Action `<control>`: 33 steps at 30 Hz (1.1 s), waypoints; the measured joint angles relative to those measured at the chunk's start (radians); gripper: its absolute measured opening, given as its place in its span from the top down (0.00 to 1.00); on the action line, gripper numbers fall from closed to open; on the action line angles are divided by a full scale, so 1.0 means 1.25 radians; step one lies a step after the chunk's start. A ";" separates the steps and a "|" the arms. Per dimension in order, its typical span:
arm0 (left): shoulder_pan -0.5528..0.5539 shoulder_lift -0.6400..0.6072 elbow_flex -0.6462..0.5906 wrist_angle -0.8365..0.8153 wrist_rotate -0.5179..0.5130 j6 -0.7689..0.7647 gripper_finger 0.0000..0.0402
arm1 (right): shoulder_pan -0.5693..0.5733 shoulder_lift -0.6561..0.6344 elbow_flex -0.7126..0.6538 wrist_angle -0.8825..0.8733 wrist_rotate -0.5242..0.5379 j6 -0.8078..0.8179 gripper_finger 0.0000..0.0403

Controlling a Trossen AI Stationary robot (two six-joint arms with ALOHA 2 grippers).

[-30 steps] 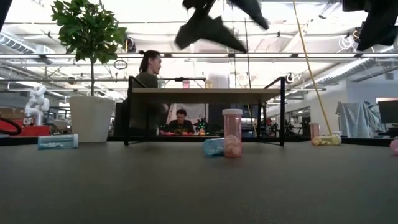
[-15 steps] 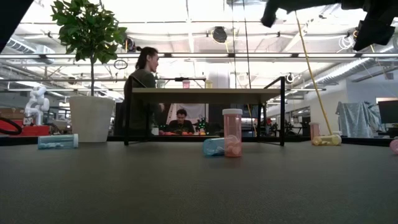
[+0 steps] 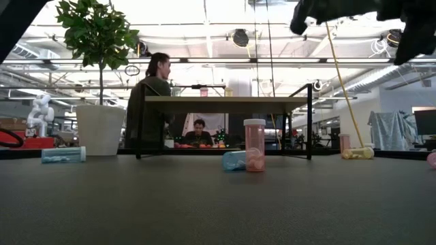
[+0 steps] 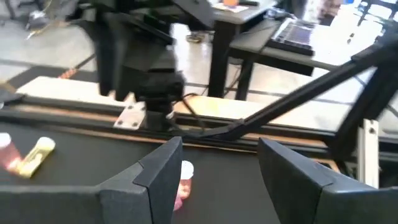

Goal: Pick and place medicine bottles onto shelf by color
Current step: Put the right pink pill bottle on the shelf aligned with the other pink bottle

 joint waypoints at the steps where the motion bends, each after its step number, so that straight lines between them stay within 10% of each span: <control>1: 0.005 0.001 0.000 -0.003 -0.002 -0.018 0.47 | 0.000 0.000 -0.013 0.000 -0.001 0.017 0.66; 16: 0.077 -0.013 0.000 -0.398 0.023 -0.285 0.28 | 0.033 0.001 -0.155 0.046 -0.083 0.129 0.59; 23: 0.141 -0.014 0.000 -0.512 0.257 -0.426 0.32 | -0.006 0.063 -0.154 0.054 -0.015 0.231 0.53; 28: 0.183 -0.014 0.000 -0.526 0.365 -0.363 0.35 | -0.055 0.130 -0.154 0.128 -0.082 0.040 0.51; 33: 0.223 -0.046 0.000 -0.566 0.424 -0.282 0.37 | -0.112 0.152 -0.149 0.179 -0.141 0.159 0.52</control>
